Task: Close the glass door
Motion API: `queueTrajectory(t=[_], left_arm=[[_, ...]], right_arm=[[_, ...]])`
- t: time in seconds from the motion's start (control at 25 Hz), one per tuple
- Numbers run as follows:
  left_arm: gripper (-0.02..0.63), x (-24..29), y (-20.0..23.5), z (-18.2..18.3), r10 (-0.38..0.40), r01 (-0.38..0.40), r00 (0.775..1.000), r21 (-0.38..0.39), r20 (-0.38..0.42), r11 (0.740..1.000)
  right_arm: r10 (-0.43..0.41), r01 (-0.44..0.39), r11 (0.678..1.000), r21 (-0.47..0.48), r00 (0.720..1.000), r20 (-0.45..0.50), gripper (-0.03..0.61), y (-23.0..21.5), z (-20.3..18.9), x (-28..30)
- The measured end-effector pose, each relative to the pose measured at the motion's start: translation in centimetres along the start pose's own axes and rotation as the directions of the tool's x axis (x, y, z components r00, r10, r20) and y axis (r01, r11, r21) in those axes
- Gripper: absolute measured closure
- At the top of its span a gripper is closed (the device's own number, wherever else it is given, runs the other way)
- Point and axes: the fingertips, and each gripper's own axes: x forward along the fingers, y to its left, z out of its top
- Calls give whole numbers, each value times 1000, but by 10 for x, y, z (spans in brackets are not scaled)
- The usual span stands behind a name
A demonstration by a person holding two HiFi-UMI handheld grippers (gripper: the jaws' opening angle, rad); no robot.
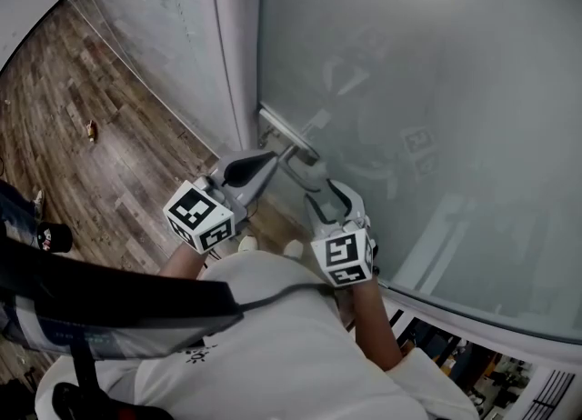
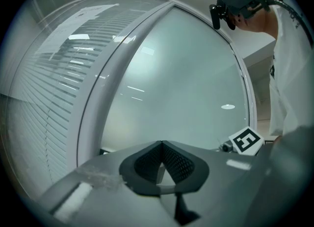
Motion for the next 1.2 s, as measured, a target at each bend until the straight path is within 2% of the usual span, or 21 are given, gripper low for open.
queueTrajectory(t=[0.12, 0.24, 0.48, 0.6, 1.2], left_arm=[[608, 3, -3, 1, -7, 7, 1000, 7, 4, 1000], [608, 3, -4, 2, -5, 5, 1000, 8, 4, 1000], [609, 3, -7, 2, -18, 18, 1000, 19, 1, 1000], [609, 4, -7, 0, -22, 22, 1000, 18, -4, 1000], [609, 0, -3, 5, -19, 19, 1000, 18, 4, 1000]], right_arm=[[3, -17, 993, 121, 993, 117, 387, -2, 15, -20], [-33, -28, 967, 253, 971, 235, 547, -11, 27, -34], [-109, -38, 920, 390, 931, 349, 569, -26, 44, -52], [-126, -36, 913, 407, 923, 363, 569, -31, 46, -54], [-127, -33, 910, 414, 926, 355, 571, -34, 50, -51]])
